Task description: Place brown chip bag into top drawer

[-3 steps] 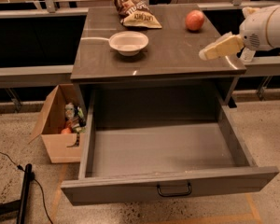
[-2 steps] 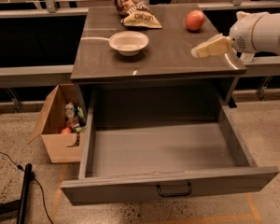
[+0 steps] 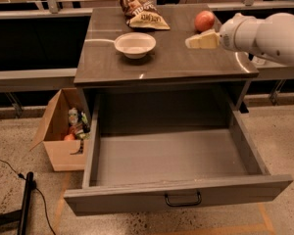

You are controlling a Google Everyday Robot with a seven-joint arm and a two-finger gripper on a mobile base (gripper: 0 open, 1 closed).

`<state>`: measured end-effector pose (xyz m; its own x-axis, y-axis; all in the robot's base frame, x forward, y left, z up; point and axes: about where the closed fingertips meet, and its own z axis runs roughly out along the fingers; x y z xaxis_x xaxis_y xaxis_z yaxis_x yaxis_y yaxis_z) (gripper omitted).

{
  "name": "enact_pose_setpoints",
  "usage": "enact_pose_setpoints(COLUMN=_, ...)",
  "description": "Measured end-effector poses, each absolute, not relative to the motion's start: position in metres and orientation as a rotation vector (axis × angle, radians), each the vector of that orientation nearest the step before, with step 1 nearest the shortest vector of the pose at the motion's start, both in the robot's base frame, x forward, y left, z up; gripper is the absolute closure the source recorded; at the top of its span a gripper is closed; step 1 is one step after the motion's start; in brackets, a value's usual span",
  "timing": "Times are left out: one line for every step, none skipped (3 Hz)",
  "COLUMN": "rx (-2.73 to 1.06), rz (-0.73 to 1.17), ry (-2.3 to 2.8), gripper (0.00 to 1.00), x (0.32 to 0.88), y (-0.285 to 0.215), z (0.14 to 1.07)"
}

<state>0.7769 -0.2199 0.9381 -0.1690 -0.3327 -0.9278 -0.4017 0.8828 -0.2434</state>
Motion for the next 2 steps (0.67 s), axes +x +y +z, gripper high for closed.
enact_pose_setpoints(rx=-0.528, rz=0.083, ry=1.761, gripper=0.0, x=0.819, y=-0.201, z=0.929)
enact_pose_setpoints(rx=-0.521, rz=0.101, ry=1.749, gripper=0.0, x=0.858, y=-0.182, z=0.925)
